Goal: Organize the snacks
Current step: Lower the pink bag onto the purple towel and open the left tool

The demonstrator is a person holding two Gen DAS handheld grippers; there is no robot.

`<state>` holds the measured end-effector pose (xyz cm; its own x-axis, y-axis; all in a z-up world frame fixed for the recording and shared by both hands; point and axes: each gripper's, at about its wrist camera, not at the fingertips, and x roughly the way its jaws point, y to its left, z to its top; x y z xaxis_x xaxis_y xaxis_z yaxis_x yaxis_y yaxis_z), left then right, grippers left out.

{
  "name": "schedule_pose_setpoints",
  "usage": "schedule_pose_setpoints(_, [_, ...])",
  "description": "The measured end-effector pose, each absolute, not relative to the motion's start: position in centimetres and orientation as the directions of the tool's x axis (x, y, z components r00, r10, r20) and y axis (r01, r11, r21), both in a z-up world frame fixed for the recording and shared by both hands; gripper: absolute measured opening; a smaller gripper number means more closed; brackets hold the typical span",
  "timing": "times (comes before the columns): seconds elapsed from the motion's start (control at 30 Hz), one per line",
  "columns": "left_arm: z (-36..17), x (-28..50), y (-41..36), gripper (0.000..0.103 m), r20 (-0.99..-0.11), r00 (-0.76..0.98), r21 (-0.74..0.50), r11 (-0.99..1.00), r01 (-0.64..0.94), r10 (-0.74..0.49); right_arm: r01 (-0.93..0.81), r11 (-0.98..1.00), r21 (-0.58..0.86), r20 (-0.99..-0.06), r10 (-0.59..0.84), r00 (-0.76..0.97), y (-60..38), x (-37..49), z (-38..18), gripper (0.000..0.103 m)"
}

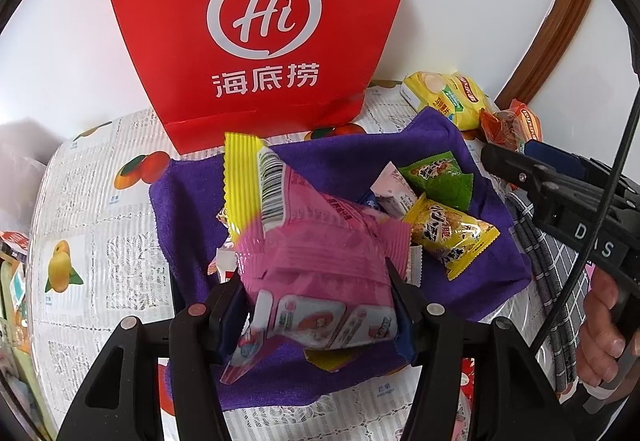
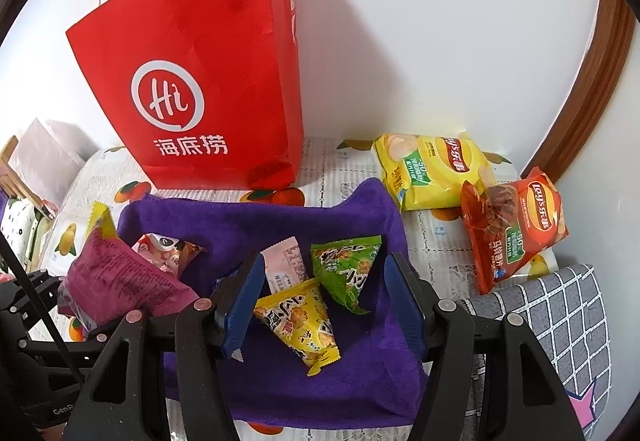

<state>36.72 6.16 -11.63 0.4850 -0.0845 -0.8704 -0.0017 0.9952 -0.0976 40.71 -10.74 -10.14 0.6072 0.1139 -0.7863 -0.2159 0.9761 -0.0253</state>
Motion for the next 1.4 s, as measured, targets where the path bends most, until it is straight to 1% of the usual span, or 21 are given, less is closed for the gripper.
schedule_pose_setpoints(0.23, [-11.6, 36.8, 6.5, 0.058, -0.874, 0.479, -0.101, 0.995, -0.012, -0.083, -0.221, 0.975, -0.034, -0.786, 0.11, 0.608, -10.5, 40.6, -10.2, 0.062])
schedule_pose_setpoints(0.4, [-11.7, 36.8, 6.5, 0.061, -0.874, 0.479, -0.098, 0.995, -0.016, -0.079, -0.221, 0.975, -0.034, -0.788, 0.11, 0.605, -10.4, 40.7, -10.3, 0.062])
schedule_pose_setpoints(0.57, [-11.9, 36.9, 6.5, 0.062, -0.879, 0.469, -0.102, 0.994, -0.022, -0.08, -0.223, 0.974, -0.036, -0.788, 0.109, 0.606, -10.4, 40.8, -10.3, 0.062])
schedule_pose_setpoints(0.77, [-11.6, 36.8, 6.5, 0.069, -0.874, 0.478, -0.114, 0.993, -0.025, -0.088, -0.22, 0.975, -0.036, -0.787, 0.109, 0.607, -10.4, 40.7, -10.2, 0.062])
schedule_pose_setpoints(1.1, [-10.4, 36.5, 7.3, 0.069, -0.854, 0.513, -0.129, 0.991, -0.038, -0.091, -0.224, 0.974, -0.02, -0.774, 0.127, 0.621, -10.4, 40.2, -9.5, 0.062])
schedule_pose_setpoints(1.27, [-9.4, 36.0, 7.7, 0.069, -0.836, 0.54, -0.14, 0.989, -0.039, -0.097, -0.238, 0.971, -0.03, -0.738, 0.139, 0.66, -10.1, 38.7, -8.3, 0.062])
schedule_pose_setpoints(1.4, [-8.6, 35.6, 8.2, 0.069, -0.822, 0.557, -0.164, 0.986, -0.036, -0.116, -0.225, 0.974, -0.02, -0.733, 0.139, 0.666, -10.5, 37.2, -8.1, 0.062])
